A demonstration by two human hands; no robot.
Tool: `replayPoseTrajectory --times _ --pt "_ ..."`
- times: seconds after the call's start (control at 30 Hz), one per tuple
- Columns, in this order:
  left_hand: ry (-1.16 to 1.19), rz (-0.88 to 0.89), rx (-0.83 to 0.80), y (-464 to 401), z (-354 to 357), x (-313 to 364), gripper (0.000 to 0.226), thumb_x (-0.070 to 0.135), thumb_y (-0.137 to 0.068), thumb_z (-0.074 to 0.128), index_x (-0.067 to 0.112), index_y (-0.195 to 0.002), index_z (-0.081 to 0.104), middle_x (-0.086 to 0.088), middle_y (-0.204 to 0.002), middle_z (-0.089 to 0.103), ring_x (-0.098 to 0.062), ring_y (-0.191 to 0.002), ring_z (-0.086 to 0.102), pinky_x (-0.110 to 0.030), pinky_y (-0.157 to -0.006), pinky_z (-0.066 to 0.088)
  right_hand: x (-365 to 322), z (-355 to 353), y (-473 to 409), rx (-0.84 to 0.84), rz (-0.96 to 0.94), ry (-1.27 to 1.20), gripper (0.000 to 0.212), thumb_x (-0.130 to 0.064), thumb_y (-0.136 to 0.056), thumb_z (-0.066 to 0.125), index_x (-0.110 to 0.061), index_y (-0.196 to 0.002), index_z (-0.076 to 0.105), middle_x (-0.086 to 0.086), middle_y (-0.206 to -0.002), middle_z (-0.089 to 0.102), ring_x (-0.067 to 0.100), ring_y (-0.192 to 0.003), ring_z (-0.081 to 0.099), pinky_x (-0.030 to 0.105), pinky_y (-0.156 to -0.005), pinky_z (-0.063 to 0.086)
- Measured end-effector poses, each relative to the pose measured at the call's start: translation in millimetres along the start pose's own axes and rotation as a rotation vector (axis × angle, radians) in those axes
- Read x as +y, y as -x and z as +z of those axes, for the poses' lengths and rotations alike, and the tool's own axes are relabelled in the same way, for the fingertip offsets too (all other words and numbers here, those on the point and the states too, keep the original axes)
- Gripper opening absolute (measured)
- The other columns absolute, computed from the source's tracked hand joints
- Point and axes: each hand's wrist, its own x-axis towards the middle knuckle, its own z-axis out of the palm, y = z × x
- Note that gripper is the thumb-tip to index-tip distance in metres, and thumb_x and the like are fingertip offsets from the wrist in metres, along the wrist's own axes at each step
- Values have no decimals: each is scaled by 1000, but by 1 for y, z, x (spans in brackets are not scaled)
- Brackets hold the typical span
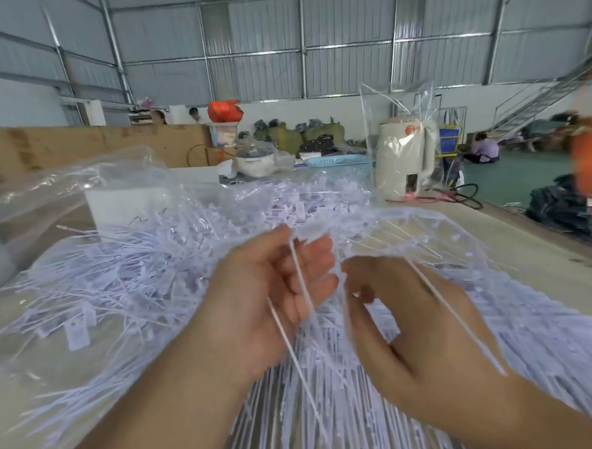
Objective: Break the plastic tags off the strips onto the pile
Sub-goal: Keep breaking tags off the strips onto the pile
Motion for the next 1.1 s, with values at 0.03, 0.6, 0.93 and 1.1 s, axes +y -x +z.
replayPoseTrajectory --times 0.03,0.6,0.93,1.1 --pt "-57 -19 62 -5 -3 -6 22 21 -95 56 3 -85 63 -11 -75 73 -15 -58 69 -24 -48 55 0 0 0 -34 -12 -35 25 -25 -93 47 -11 -105 65 -1 -75 62 17 -63 56 35 -53 46" --pt "-851 259 32 -14 -16 -24 17 13 -81 76 16 -68 65 -15 -67 64 -20 -61 62 -25 -49 47 -9 4 1 -162 160 44 53 -25 -93 44 -15 -144 36 2 -152 31 16 -140 24 24 -114 24" --pt "-923 266 11 -11 -19 -13 14 27 -81 75 15 -79 68 -8 -75 71 -16 -62 67 -25 -48 48 33 6 -5 -542 194 157 17 -35 -98 37 -26 -102 52 -11 -81 53 14 -81 53 36 -79 43" --pt "-1035 222 -16 -8 -23 -2 14 21 -92 64 13 -82 67 4 -56 65 -6 -41 55 -15 -39 37 37 1 -6 -442 195 191 16 -29 -94 49 -20 -82 55 -6 -72 48 18 -74 46 39 -71 42"
